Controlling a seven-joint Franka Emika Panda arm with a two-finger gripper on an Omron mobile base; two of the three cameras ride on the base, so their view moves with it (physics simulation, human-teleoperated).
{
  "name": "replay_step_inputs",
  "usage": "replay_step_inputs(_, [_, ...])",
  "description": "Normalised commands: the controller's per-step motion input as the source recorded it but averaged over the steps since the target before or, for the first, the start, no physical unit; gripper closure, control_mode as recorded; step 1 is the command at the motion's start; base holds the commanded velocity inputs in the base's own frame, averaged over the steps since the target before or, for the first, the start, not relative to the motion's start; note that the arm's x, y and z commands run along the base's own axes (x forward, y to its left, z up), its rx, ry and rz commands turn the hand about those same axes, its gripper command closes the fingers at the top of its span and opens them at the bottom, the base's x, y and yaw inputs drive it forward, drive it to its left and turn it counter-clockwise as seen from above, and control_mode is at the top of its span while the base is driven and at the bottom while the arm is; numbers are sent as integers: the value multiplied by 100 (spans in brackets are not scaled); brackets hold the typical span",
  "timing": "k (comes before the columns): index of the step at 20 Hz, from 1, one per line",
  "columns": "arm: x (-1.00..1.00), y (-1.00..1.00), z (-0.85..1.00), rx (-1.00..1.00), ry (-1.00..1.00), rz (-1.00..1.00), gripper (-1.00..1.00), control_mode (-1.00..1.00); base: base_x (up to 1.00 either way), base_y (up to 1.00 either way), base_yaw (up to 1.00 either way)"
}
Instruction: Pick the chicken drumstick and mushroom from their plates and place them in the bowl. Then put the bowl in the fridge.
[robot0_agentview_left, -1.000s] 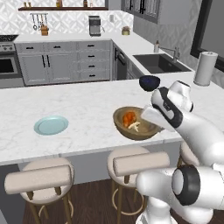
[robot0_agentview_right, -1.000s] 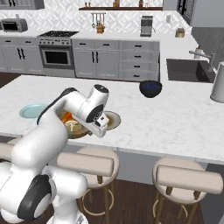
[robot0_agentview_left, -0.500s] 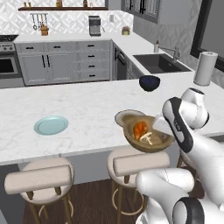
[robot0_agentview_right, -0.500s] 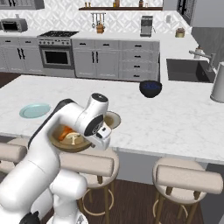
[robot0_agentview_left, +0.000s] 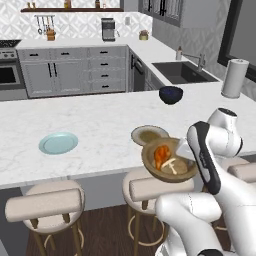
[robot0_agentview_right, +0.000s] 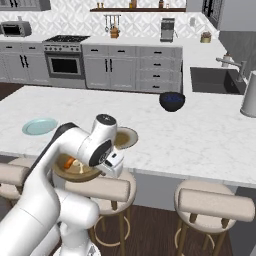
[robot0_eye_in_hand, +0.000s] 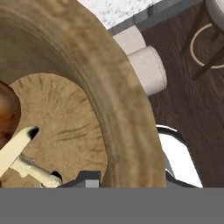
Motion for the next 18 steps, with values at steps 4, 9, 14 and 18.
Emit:
replay_step_inputs(4, [0, 0, 0, 0, 0, 0, 100, 100, -88, 9, 1])
replay_step_inputs(9, [0, 0, 0, 0, 0, 0, 100, 100, -62, 79, 1])
replay_step_inputs(14, [0, 0, 0, 0, 0, 0, 100, 100, 0, 100, 0])
replay_step_inputs(18, [0, 0, 0, 0, 0, 0, 100, 100, 6, 100, 0])
